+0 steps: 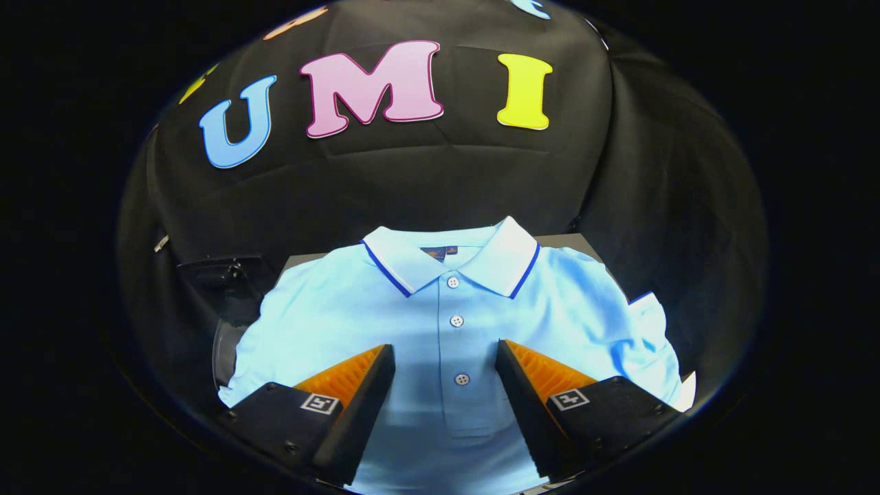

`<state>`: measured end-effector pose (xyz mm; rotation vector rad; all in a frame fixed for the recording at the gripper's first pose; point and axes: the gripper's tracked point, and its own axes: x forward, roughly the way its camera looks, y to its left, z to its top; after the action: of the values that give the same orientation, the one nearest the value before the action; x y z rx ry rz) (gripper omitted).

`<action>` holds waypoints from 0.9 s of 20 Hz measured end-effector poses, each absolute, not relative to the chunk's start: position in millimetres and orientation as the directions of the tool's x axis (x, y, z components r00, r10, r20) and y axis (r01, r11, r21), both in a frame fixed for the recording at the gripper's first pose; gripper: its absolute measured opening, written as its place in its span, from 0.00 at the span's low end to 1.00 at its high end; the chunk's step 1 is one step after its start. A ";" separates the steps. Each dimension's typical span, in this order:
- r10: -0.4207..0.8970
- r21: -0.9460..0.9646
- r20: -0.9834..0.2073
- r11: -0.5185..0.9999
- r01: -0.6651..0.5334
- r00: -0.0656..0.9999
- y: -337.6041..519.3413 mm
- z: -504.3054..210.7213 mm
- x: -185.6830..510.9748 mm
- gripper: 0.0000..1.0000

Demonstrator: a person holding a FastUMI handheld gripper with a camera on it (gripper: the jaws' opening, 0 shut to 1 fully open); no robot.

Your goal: Put the clothes into the washing machine and then close the washing machine lid.

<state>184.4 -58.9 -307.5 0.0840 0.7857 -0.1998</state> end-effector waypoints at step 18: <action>-0.100 0.048 -0.787 0.974 0.223 0.609 -55.8 -307.1 182.3 0.17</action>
<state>182.3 -55.8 -307.1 0.1466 0.8974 -0.1873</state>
